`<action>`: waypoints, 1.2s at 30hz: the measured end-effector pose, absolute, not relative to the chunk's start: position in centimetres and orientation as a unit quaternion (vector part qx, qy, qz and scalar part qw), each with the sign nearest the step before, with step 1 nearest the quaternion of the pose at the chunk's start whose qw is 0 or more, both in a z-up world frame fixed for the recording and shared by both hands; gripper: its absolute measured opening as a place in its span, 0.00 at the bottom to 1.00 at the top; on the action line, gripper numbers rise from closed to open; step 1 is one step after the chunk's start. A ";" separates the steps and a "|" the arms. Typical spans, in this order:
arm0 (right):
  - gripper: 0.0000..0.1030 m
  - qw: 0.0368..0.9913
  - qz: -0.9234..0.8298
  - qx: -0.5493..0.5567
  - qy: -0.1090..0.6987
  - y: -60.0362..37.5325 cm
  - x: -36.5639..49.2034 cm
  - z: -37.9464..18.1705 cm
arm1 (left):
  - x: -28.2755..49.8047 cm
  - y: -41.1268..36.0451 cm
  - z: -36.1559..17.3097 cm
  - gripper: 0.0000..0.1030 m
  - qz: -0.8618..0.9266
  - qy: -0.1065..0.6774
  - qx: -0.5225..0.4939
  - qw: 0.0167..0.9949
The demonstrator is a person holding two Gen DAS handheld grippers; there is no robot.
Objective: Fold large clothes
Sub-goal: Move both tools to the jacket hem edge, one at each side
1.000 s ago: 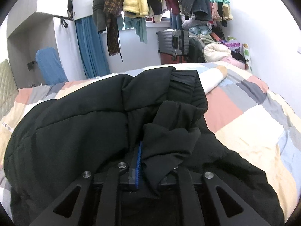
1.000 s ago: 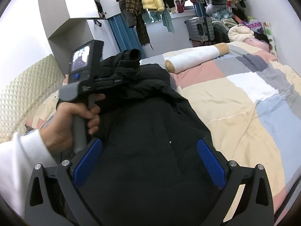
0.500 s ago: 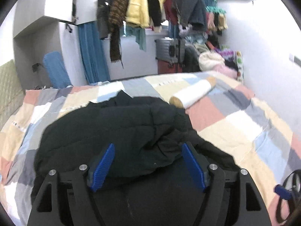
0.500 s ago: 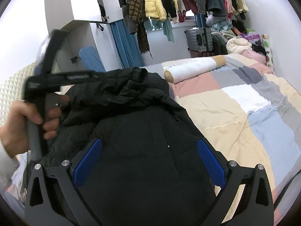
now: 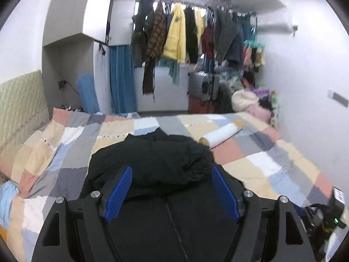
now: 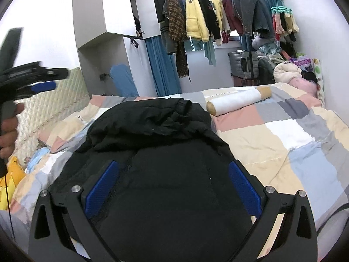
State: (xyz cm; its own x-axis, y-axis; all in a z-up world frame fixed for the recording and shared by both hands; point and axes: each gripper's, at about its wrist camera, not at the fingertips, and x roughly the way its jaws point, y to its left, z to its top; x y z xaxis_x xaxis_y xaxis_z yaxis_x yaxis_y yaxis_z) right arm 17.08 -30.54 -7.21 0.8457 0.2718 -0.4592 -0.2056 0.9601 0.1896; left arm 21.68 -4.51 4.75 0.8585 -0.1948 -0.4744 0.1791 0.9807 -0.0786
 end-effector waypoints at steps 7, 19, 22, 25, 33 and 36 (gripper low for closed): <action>0.99 0.965 0.137 0.047 0.218 -29.0 14.8 -6.0 | 15.1 -3.0 3.4 0.78 -0.101 0.199 0.007 0.975; 0.99 0.960 0.144 -0.019 0.241 -25.0 14.9 -7.2 | 12.1 3.3 -4.4 0.79 -0.050 0.211 -0.039 0.975; 0.99 0.956 0.148 -0.029 0.250 -24.2 15.1 -7.6 | 12.6 3.9 -6.5 0.79 -0.050 0.234 -0.051 0.970; 0.99 0.955 0.144 -0.042 0.255 -23.6 15.2 -7.7 | 12.9 3.9 -8.1 0.79 -0.051 0.240 -0.053 0.968; 1.00 0.953 0.114 -0.091 0.266 -22.9 15.7 -7.8 | 14.0 4.7 -10.0 0.84 -0.065 0.265 -0.079 0.959; 1.00 0.951 0.098 -0.100 0.277 -23.5 16.4 -8.0 | 14.2 4.8 -10.3 0.85 -0.057 0.276 -0.074 0.957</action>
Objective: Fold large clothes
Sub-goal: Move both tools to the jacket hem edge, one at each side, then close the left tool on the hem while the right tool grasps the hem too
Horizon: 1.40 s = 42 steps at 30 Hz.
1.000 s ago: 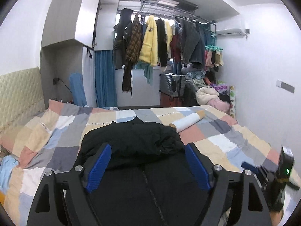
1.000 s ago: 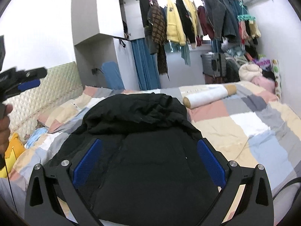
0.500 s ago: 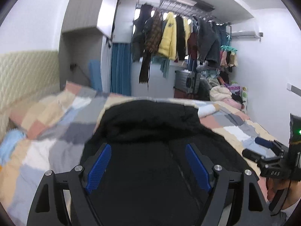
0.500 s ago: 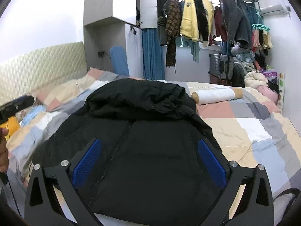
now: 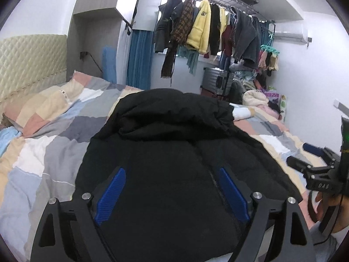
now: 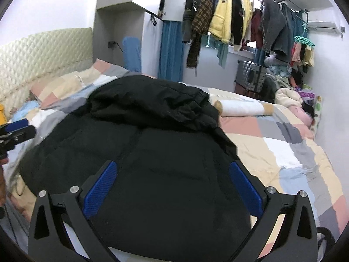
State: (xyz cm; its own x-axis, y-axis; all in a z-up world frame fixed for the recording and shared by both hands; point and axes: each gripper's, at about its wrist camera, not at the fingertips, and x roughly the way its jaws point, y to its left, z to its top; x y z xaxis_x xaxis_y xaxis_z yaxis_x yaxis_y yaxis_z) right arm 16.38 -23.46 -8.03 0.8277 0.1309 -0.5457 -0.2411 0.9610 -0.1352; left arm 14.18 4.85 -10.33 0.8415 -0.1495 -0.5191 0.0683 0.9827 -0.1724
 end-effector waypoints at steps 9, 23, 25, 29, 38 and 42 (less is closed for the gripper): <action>1.00 0.927 0.080 -0.072 0.360 -26.0 20.0 -9.6 | 13.6 7.5 -9.6 0.87 -0.029 0.264 -0.087 0.960; 1.00 0.828 0.045 0.131 0.543 -37.0 24.9 -16.4 | 16.4 12.8 -13.1 0.87 -0.042 0.378 -0.138 0.915; 1.00 0.806 0.037 0.169 0.567 -38.1 24.9 -18.1 | 16.5 13.3 -13.7 0.87 -0.051 0.389 -0.153 0.907; 1.00 0.783 0.028 0.195 0.590 -38.6 24.8 -19.7 | 16.8 14.4 -14.6 0.87 -0.040 0.412 -0.154 0.897; 1.00 0.729 0.048 0.319 0.604 -40.0 23.1 -22.7 | 16.9 20.9 -16.9 0.87 -0.002 0.454 -0.238 0.859; 1.00 0.744 0.112 0.316 0.578 -37.4 22.3 -20.9 | 17.1 21.9 -18.3 0.87 -0.027 0.474 -0.285 0.833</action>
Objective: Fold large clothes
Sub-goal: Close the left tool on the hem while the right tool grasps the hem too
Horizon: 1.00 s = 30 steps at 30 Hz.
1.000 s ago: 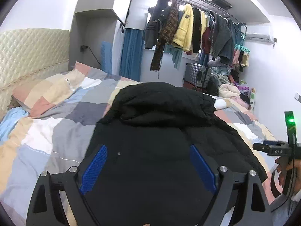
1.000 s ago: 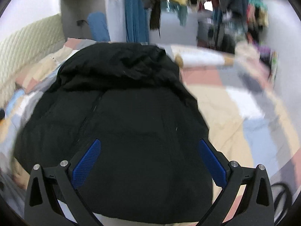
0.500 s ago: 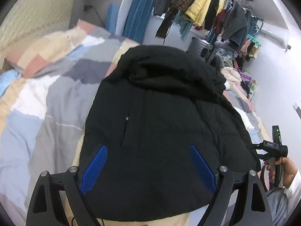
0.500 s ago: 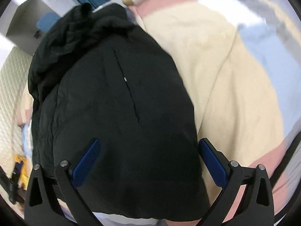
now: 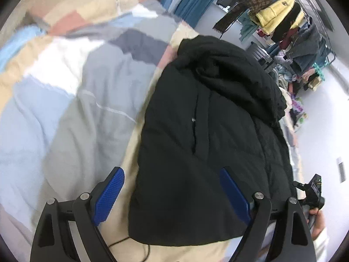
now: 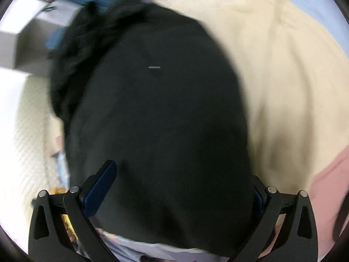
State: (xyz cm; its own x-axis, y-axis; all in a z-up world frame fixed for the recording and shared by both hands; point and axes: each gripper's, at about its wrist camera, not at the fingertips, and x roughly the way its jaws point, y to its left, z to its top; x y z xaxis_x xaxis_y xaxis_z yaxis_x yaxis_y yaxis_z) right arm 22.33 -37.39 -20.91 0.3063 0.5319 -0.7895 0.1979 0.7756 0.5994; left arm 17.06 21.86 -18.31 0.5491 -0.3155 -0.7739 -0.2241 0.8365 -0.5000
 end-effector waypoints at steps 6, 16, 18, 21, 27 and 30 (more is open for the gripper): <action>1.00 0.756 0.196 0.366 0.506 -36.8 21.3 -17.8 | 17.2 22.8 -21.0 0.87 -0.056 0.486 -0.378 0.786; 1.00 0.737 0.207 0.425 0.483 -38.8 21.8 -18.1 | 17.5 22.8 -23.1 0.83 -0.085 0.491 -0.451 0.741; 1.00 0.728 0.180 0.407 0.521 -38.6 22.6 -19.5 | 17.4 22.1 -21.6 0.83 -0.124 0.470 -0.445 0.752; 1.00 0.725 0.167 0.398 0.537 -39.0 22.7 -20.4 | 17.4 21.3 -20.0 0.83 -0.174 0.444 -0.445 0.758; 1.00 0.711 0.093 0.407 0.566 -41.7 22.3 -22.6 | 18.1 21.4 -21.0 0.83 -0.161 0.459 -0.453 0.747; 1.00 0.701 0.081 0.410 0.577 -42.3 22.4 -23.5 | 18.9 21.8 -22.7 0.83 -0.128 0.477 -0.471 0.731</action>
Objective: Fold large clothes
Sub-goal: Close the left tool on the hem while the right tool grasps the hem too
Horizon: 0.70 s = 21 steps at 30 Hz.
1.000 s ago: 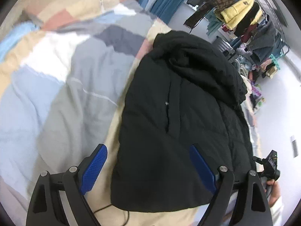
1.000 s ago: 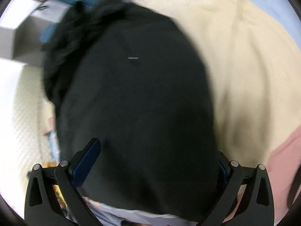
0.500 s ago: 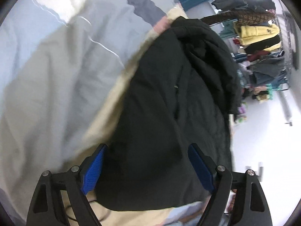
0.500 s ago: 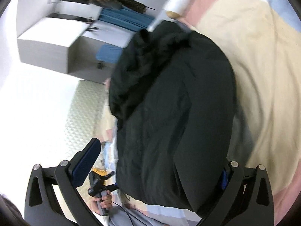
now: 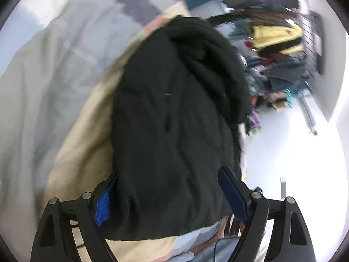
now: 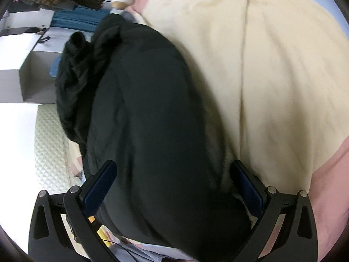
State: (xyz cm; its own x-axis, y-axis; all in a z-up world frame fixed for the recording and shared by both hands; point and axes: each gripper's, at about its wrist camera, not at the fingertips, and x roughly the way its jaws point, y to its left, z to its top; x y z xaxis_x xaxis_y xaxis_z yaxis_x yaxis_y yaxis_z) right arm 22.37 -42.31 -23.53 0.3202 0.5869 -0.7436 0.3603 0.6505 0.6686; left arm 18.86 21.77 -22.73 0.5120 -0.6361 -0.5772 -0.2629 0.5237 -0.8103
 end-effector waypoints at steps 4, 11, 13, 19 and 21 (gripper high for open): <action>1.00 0.700 0.094 0.359 0.610 -40.5 22.9 -23.8 | 19.1 22.2 -24.4 0.83 -0.088 0.501 -0.478 0.716; 0.99 0.728 0.164 0.394 0.537 -40.4 22.5 -20.8 | 20.8 20.5 -25.0 0.83 -0.089 0.525 -0.437 0.725; 0.95 0.749 0.182 0.399 0.496 -40.8 22.3 -19.2 | 21.3 20.0 -24.6 0.83 -0.102 0.519 -0.436 0.728; 0.70 0.751 0.203 0.397 0.486 -40.6 22.1 -18.9 | 20.6 19.6 -22.4 0.68 -0.179 0.452 -0.473 0.734; 0.70 0.752 0.218 0.391 0.483 -40.1 22.1 -18.6 | 20.6 19.7 -22.3 0.68 -0.186 0.445 -0.478 0.734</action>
State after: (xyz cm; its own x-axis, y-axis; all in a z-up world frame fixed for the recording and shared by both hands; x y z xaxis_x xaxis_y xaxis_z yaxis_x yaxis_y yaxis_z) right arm 22.09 -40.09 -18.61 0.4380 0.7062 -0.5563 0.0498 0.5988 0.7994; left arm 20.63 19.71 -22.31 0.5351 -0.6990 -0.4744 -0.1519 0.4728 -0.8680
